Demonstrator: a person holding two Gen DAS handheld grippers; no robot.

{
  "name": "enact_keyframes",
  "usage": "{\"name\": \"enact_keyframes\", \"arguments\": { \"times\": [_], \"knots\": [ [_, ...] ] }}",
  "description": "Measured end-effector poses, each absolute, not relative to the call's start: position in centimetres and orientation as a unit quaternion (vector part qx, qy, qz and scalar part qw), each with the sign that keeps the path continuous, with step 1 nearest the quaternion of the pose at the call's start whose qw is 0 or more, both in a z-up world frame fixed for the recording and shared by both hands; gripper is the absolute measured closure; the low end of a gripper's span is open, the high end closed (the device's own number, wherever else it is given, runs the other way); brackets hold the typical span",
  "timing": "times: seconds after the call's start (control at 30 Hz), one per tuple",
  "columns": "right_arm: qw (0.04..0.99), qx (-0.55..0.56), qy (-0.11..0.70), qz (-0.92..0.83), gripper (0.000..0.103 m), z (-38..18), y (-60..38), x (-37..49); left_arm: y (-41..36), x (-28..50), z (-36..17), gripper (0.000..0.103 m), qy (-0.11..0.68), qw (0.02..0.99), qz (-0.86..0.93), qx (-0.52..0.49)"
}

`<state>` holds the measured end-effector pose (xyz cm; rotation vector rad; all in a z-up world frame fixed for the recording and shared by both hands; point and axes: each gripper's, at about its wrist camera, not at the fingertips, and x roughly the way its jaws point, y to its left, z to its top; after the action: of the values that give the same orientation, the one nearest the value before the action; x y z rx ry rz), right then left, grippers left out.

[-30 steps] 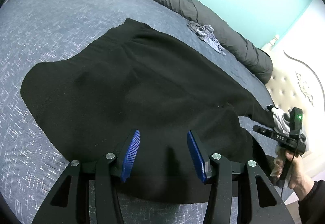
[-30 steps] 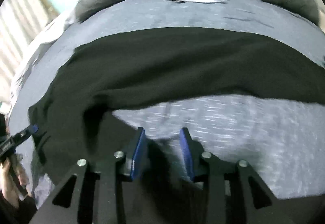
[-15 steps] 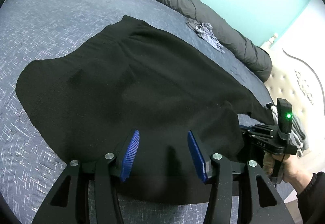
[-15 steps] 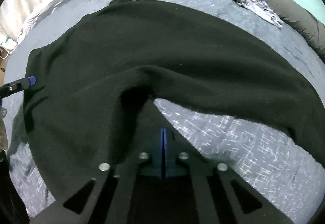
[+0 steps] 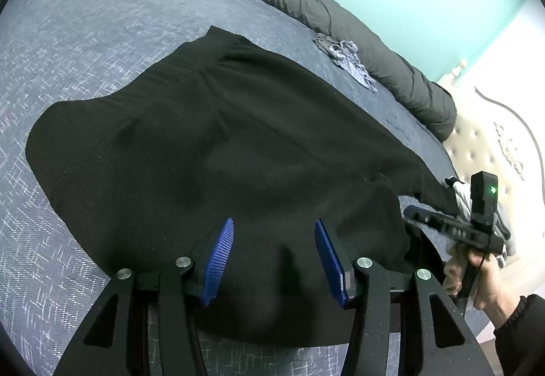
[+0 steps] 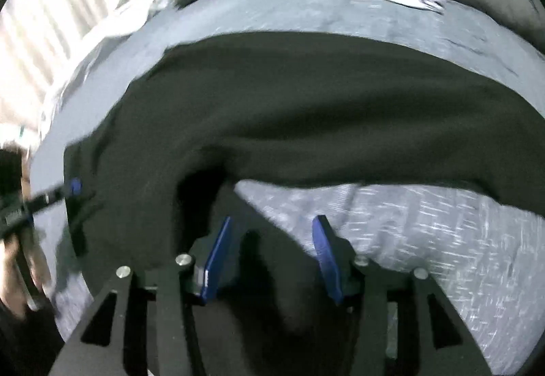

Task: Fold clothes

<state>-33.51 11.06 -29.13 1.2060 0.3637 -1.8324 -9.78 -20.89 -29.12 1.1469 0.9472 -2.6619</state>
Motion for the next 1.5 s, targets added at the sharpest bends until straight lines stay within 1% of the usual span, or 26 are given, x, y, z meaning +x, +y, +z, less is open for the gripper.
{"name": "enact_keyframes", "arguments": {
  "times": [0.1,0.17,0.2,0.23,0.3,0.4,0.7,0.77,0.8,0.87,1.0,1.1,1.4,1.47,1.5],
  "knots": [
    [0.443,0.478,0.198,-0.732,0.053,-30.3,9.9,-32.4,-20.8,-9.9,-29.2,0.049,0.308,0.045,-0.872,0.377],
    [0.440,0.472,0.233,-0.728,0.068,-31.2,8.8,-31.9,-20.7,-9.9,-29.2,0.049,0.308,0.045,-0.872,0.377],
    [0.440,0.467,0.239,-0.729,0.082,-31.3,8.7,-31.8,-20.8,-9.9,-29.2,0.049,0.308,0.045,-0.872,0.377],
    [0.439,0.462,0.242,-0.732,0.093,-31.2,8.8,-31.7,-20.9,-9.8,-29.2,0.049,0.308,0.045,-0.872,0.377],
    [0.438,0.451,0.247,-0.737,0.098,-31.2,9.0,-31.6,-21.0,-9.8,-29.2,0.049,0.310,0.046,-0.872,0.377],
    [0.427,0.455,0.231,-0.746,0.100,-31.1,9.4,-32.4,-21.1,-9.7,-29.3,0.049,0.310,0.046,-0.872,0.377],
    [0.385,0.511,0.149,-0.754,0.099,-31.9,10.0,-35.7,-21.4,-9.5,-29.6,0.049,0.313,0.049,-0.870,0.377],
    [0.386,0.512,0.128,-0.757,0.094,-31.3,10.7,-36.2,-21.5,-9.5,-29.6,0.049,0.313,0.049,-0.870,0.377],
    [0.386,0.510,0.123,-0.759,0.086,-30.8,11.6,-36.5,-21.5,-9.5,-29.6,0.049,0.314,0.049,-0.870,0.377],
    [0.386,0.506,0.113,-0.763,0.078,-29.7,13.2,-37.0,-21.5,-9.5,-29.6,0.049,0.315,0.048,-0.870,0.377],
    [0.378,0.500,0.131,-0.768,0.076,-27.9,17.6,-37.3,-21.5,-9.4,-29.4,0.049,0.318,0.047,-0.870,0.374],
    [0.380,0.504,0.138,-0.764,0.067,-27.1,20.9,-37.2,-21.4,-9.4,-29.2,0.049,0.317,0.046,-0.872,0.371],
    [0.350,0.522,0.199,-0.752,0.066,-28.8,28.3,-34.9,-20.7,-9.7,-29.0,0.048,0.310,0.044,-0.874,0.372],
    [0.351,0.523,0.198,-0.751,0.066,-29.3,29.3,-34.7,-20.4,-9.8,-29.1,0.048,0.307,0.042,-0.874,0.374],
    [0.354,0.524,0.196,-0.749,0.063,-29.6,29.6,-34.6,-20.3,-9.8,-29.1,0.048,0.305,0.042,-0.874,0.375]
  ]
}}
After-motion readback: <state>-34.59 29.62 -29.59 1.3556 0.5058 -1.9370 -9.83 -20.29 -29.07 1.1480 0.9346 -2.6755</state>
